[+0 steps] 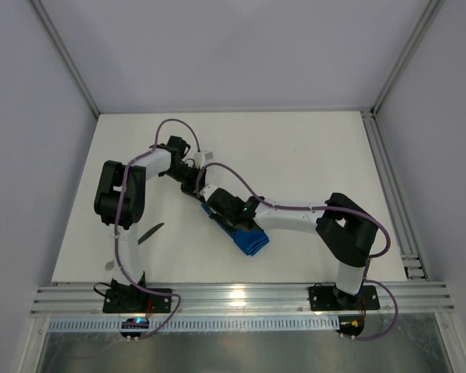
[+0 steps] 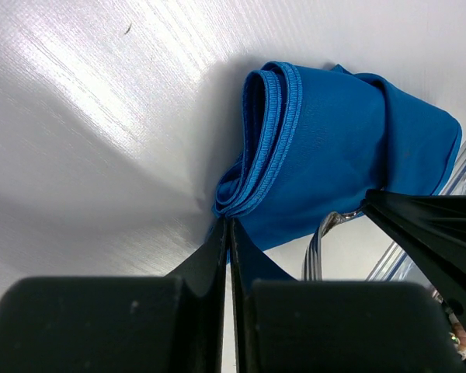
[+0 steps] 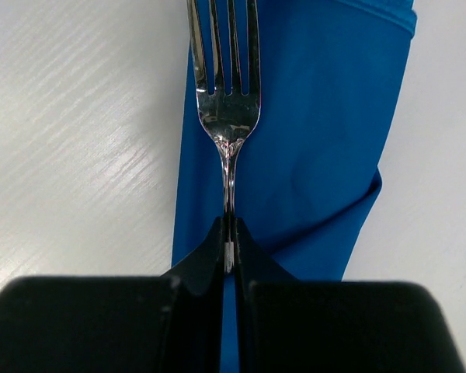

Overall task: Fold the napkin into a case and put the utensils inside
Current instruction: Stuff the fork into the folded napkin, then pick up the knife from the corner of the board, then pass from the left arm to the right

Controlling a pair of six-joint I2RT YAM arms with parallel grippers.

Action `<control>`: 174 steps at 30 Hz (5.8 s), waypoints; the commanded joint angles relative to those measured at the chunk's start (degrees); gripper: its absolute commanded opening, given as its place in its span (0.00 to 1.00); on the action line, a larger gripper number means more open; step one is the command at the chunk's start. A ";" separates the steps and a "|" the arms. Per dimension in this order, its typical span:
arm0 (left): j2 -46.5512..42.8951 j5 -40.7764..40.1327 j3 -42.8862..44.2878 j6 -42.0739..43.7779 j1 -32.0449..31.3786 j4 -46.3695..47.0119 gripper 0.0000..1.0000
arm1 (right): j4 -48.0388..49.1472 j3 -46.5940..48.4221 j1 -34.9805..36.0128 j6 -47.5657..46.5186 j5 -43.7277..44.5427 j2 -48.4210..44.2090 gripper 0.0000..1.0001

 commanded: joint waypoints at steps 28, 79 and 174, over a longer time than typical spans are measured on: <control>-5.33 -5.60 3.46 3.09 0.18 -2.29 0.39 | -1.47 -2.65 0.17 8.90 3.24 -2.09 0.47; -25.29 -28.39 -25.73 23.05 15.73 -3.52 0.00 | 12.77 -15.92 0.17 8.89 9.40 -29.34 0.65; -48.93 34.03 -2.78 7.05 15.30 -11.62 0.00 | 64.97 13.61 -16.00 34.55 -65.57 -0.78 0.19</control>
